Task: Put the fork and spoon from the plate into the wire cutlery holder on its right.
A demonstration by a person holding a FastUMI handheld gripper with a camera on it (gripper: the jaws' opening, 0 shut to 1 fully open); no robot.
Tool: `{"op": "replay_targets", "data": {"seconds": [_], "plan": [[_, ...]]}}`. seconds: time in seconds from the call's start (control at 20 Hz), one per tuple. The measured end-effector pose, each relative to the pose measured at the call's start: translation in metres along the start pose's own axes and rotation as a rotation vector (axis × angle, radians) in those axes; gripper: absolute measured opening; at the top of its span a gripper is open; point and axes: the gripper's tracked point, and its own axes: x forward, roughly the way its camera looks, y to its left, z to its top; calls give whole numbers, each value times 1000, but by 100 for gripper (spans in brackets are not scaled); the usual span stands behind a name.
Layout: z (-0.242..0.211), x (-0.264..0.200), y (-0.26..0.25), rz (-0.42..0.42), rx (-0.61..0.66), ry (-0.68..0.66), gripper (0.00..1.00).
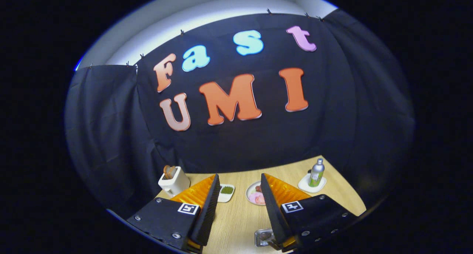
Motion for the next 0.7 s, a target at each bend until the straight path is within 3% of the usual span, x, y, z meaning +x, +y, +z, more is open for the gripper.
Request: {"op": "replay_targets", "data": {"seconds": [0.15, 0.3, 0.7], "plan": [[42, -9, 4, -31, -81, -146, 76], [71, -16, -4, -119, -189, -256, 89], [110, -35, 9, -159, -255, -425, 95]]}}
